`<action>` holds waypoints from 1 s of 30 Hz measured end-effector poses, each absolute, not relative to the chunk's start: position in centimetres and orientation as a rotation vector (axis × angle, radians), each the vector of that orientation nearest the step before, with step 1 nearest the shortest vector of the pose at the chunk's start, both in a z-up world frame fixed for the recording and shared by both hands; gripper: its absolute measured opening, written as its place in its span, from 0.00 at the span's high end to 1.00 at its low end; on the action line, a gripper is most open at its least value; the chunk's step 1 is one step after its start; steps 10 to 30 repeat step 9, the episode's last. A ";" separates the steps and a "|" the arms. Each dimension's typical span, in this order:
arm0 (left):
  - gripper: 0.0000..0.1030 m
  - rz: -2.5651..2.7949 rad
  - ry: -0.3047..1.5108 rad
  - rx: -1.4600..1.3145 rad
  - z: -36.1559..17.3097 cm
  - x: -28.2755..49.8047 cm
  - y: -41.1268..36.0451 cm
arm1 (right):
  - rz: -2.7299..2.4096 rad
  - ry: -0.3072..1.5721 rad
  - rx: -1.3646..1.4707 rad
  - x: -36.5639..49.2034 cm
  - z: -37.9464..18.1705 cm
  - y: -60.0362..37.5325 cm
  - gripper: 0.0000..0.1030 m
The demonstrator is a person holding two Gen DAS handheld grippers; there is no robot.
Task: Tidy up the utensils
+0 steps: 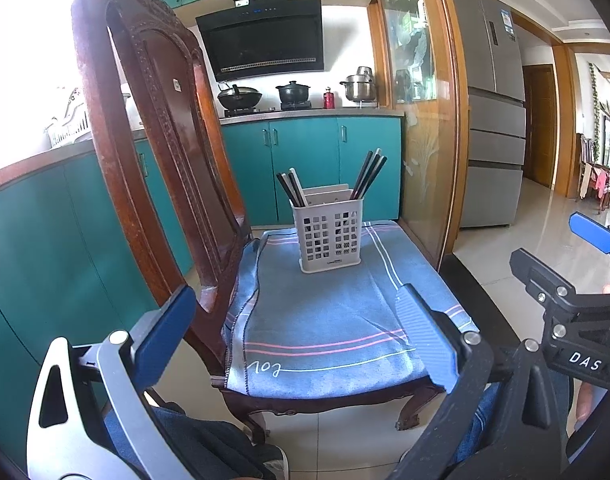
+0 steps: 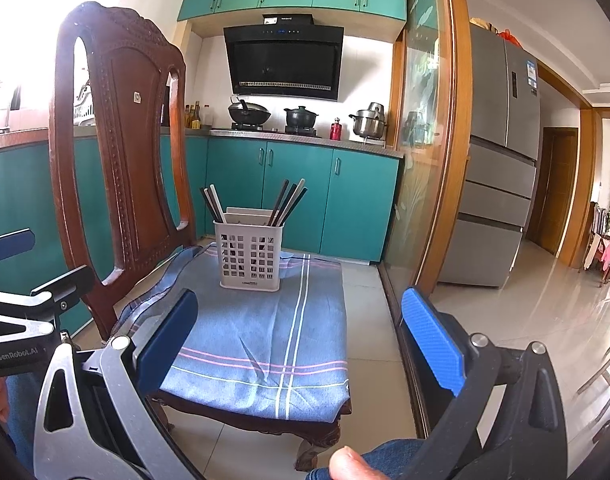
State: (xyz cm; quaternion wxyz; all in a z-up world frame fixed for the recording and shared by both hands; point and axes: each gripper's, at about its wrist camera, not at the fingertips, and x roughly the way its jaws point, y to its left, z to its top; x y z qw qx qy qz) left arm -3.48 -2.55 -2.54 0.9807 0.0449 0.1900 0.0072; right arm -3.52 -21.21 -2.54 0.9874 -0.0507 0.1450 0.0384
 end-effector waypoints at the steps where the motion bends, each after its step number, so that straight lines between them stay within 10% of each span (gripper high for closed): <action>1: 0.03 0.009 0.384 0.089 -2.6 -3.4 -2.6 | 0.078 0.294 -0.102 -3.4 -2.6 -21.2 0.03; 30: 0.03 -0.021 0.456 0.090 -3.9 -0.9 -2.7 | 0.078 0.343 -0.098 -1.4 -3.6 -21.3 0.03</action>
